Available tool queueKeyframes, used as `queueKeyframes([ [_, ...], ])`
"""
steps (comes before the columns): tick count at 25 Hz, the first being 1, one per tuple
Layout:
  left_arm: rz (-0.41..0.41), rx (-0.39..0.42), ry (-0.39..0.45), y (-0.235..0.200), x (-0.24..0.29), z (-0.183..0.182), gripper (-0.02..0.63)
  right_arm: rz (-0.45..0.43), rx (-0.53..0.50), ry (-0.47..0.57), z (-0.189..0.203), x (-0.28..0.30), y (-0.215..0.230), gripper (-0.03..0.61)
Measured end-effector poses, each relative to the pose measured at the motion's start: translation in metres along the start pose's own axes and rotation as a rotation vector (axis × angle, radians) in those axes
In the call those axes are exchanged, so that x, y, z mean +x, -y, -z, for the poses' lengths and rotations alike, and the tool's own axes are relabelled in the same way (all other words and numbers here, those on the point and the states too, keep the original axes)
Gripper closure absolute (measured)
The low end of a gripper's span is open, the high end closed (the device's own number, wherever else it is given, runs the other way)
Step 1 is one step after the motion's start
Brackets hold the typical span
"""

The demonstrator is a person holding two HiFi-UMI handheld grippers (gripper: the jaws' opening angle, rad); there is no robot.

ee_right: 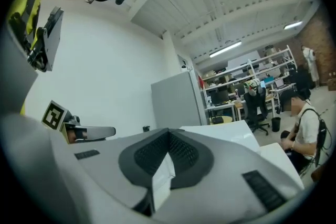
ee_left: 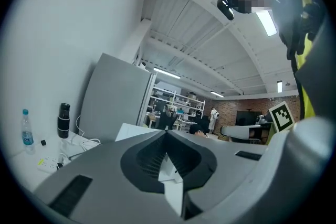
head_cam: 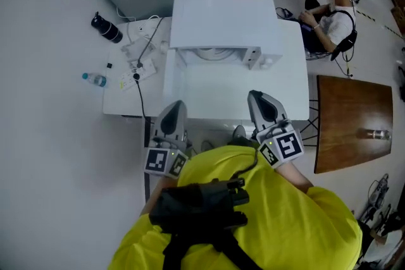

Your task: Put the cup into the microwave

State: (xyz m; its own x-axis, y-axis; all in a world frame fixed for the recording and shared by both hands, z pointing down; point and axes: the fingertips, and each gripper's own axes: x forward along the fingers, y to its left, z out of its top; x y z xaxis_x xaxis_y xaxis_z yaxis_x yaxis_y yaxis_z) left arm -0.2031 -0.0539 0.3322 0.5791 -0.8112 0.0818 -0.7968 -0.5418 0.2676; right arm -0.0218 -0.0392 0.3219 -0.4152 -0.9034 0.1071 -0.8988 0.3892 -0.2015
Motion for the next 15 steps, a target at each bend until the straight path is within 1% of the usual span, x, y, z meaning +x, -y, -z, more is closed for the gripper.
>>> queueKeyframes([
  [4,0.019,0.012,-0.022,0.0056,0.0028,0.0045,0.621,0.010,0.012,-0.002,0.0025,-0.0081,-0.0010,0.577],
  [8,0.020,0.013,-0.026,0.0073,0.0031,0.0052,0.621,0.022,-0.010,0.003,-0.0009,-0.0106,-0.0041,0.577],
  [15,0.013,0.019,-0.029,0.0004,-0.0002,0.0061,0.621,0.027,-0.011,0.001,-0.0015,-0.0069,-0.0085,0.577],
])
